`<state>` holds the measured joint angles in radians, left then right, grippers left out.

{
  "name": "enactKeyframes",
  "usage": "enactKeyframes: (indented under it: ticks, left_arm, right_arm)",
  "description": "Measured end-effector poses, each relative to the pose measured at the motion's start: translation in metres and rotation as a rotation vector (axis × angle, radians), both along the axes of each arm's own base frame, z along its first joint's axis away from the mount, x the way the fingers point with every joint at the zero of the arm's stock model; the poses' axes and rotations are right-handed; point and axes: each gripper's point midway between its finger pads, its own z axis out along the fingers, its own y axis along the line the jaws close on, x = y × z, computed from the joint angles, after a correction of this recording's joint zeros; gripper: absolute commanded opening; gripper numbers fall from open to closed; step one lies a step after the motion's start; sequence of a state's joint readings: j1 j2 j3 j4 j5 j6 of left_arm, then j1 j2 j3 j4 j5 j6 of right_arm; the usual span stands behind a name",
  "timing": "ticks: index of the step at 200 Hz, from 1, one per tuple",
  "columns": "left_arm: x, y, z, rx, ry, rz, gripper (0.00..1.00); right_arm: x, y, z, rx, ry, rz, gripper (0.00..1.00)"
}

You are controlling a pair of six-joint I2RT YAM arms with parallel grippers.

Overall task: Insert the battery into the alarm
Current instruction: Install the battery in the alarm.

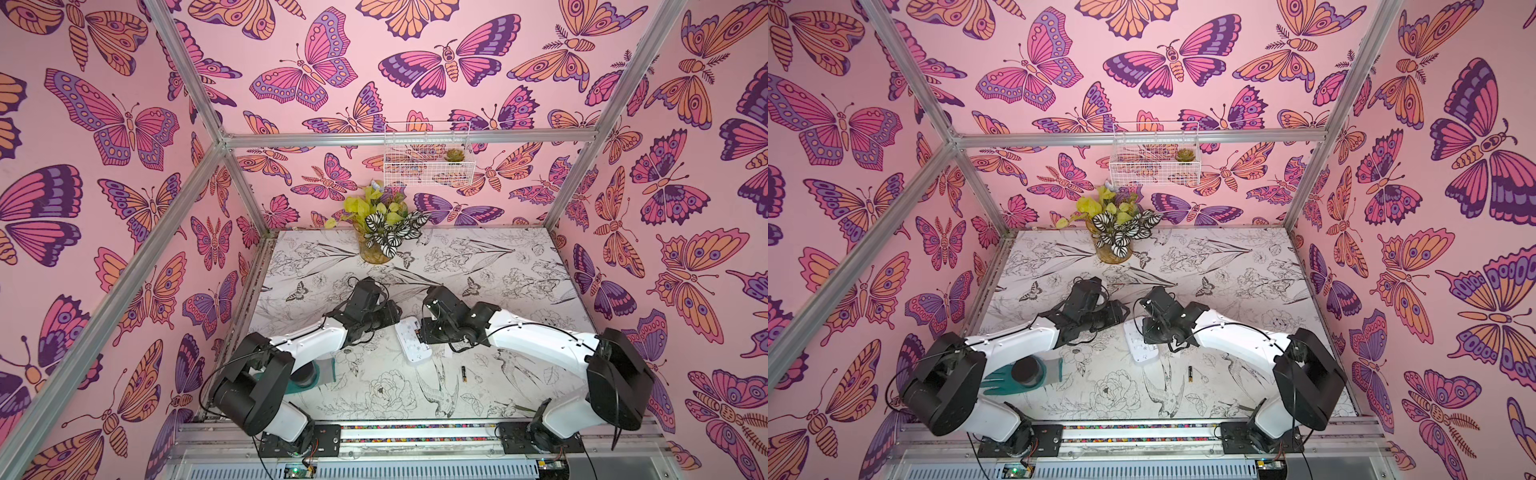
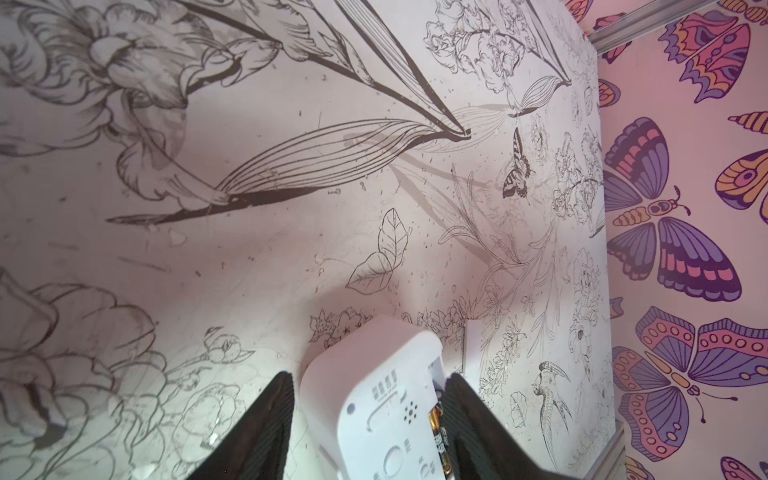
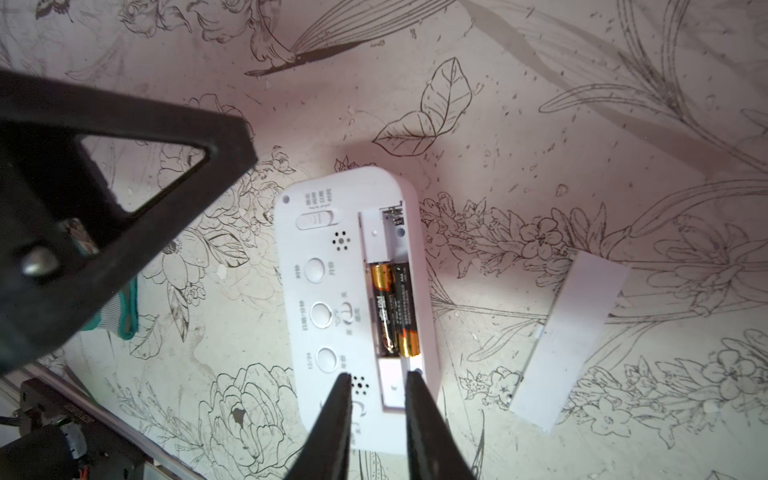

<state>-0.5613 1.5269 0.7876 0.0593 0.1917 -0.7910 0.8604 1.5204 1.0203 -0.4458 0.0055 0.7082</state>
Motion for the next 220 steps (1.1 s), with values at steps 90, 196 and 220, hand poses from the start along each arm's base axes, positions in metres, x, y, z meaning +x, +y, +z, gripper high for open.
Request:
enactKeyframes:
  ticks: [90,196,220]
  left_arm:
    - [0.038,-0.023,-0.019,0.017,0.054,-0.108,0.34]
    - [0.018,-0.036,-0.037,-0.009,0.132,-0.21,0.35]
    - [0.014,-0.04,-0.043,-0.014,0.152,-0.23,0.35]
  right_arm:
    - [-0.009,-0.002,-0.022,-0.098,0.006,0.012,0.0]
    - [-0.009,-0.007,-0.042,-0.163,0.028,0.006,0.0]
    - [-0.008,-0.006,-0.042,-0.166,0.026,0.005,0.0]
